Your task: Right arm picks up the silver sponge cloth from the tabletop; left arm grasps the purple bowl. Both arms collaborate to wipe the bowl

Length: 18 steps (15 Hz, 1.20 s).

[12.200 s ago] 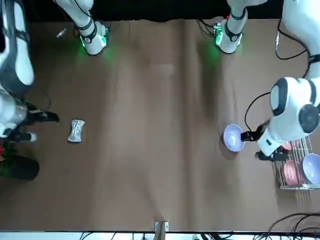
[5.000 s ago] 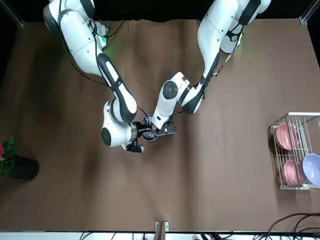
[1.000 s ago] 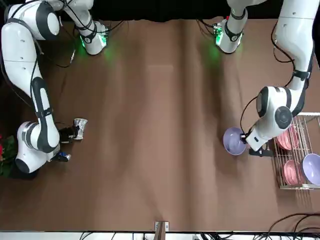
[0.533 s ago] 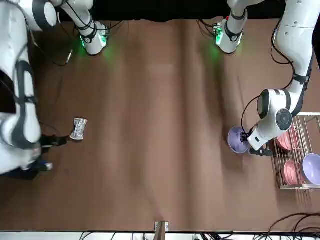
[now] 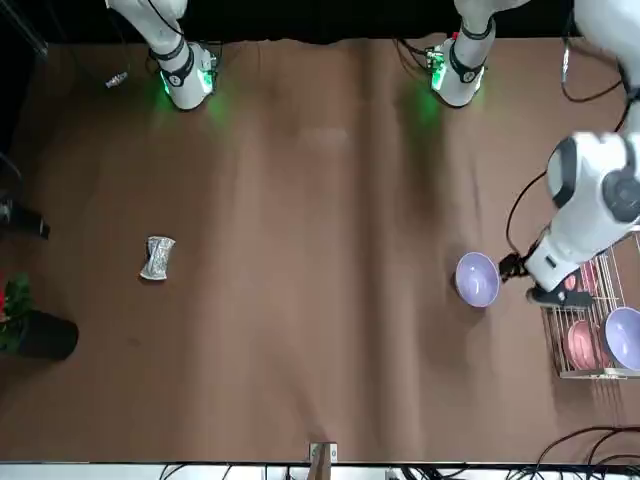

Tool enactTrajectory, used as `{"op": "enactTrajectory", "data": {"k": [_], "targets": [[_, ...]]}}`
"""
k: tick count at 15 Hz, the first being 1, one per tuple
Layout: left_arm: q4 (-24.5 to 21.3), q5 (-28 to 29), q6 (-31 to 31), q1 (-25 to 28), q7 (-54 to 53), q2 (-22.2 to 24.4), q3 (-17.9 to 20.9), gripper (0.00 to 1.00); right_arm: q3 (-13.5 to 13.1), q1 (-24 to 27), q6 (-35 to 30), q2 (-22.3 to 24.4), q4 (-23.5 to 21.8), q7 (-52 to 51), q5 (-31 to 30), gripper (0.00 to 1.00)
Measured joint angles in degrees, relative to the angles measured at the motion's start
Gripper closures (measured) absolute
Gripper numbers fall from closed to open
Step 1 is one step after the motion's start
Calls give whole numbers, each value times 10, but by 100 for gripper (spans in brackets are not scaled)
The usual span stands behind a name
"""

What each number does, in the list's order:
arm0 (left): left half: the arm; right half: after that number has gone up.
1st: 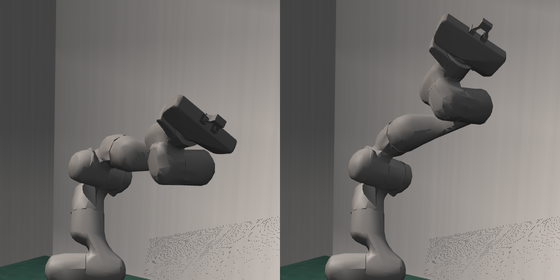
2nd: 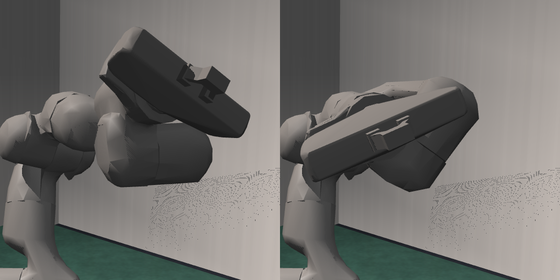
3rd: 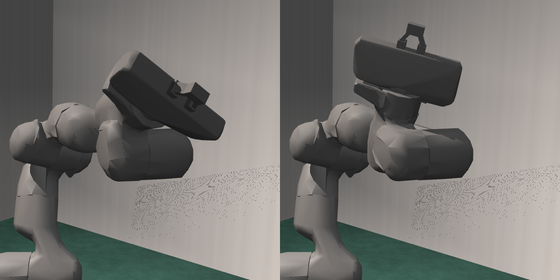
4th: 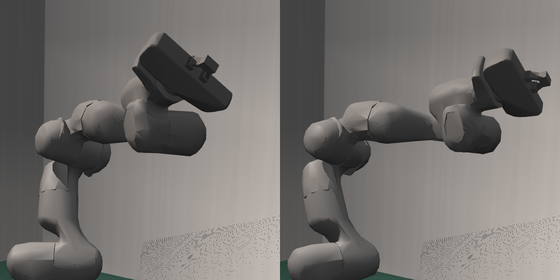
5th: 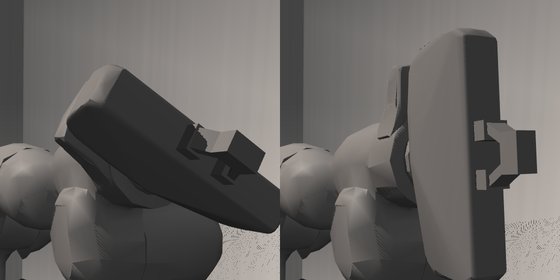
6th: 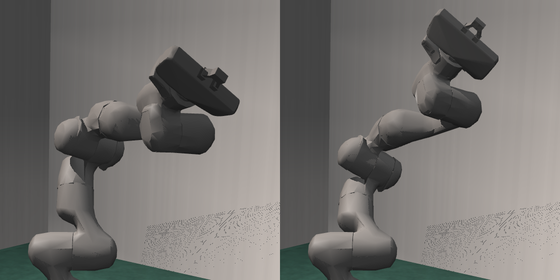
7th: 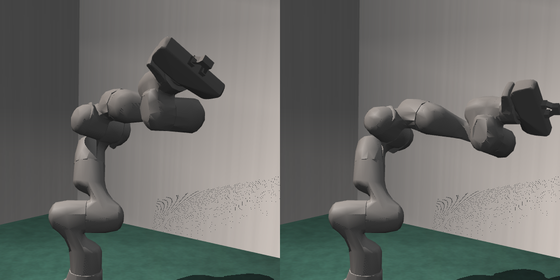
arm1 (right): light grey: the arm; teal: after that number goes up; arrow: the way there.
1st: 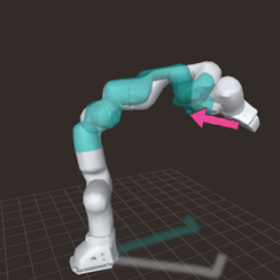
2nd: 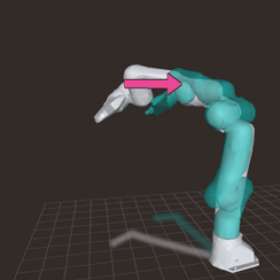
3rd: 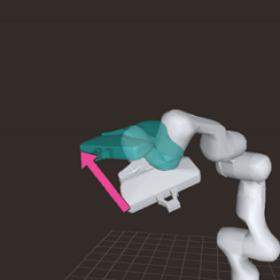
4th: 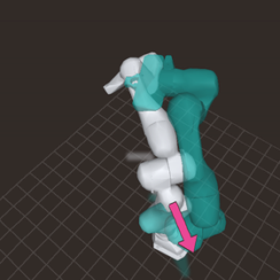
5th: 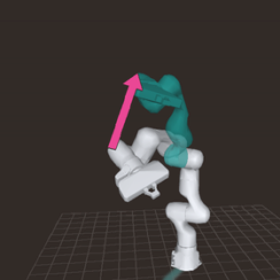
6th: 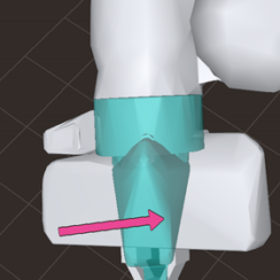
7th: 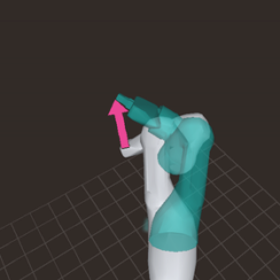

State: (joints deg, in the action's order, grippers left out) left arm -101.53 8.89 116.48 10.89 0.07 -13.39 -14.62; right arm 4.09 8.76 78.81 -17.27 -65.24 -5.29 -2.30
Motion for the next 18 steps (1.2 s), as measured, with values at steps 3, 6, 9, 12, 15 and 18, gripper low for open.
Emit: {"op": "enactTrajectory", "data": {"k": [3,6,9,12,15,18], "targets": [[102,-22,-171,-2,0,29,-35,0,0,2,6,40,-37,0,1,0],[161,-29,-225,-4,0,31,-48,0,0,4,46,82,-106,0,8,0],[167,-30,-228,0,0,26,-42,0,2,2,43,108,-140,0,10,0],[168,-31,-228,2,0,20,-37,0,2,2,34,114,-143,0,10,0],[173,-35,-228,13,0,19,-35,0,2,2,35,114,-144,0,10,0],[177,-36,-228,14,3,19,-35,0,2,2,36,114,-145,0,10,0]]}}
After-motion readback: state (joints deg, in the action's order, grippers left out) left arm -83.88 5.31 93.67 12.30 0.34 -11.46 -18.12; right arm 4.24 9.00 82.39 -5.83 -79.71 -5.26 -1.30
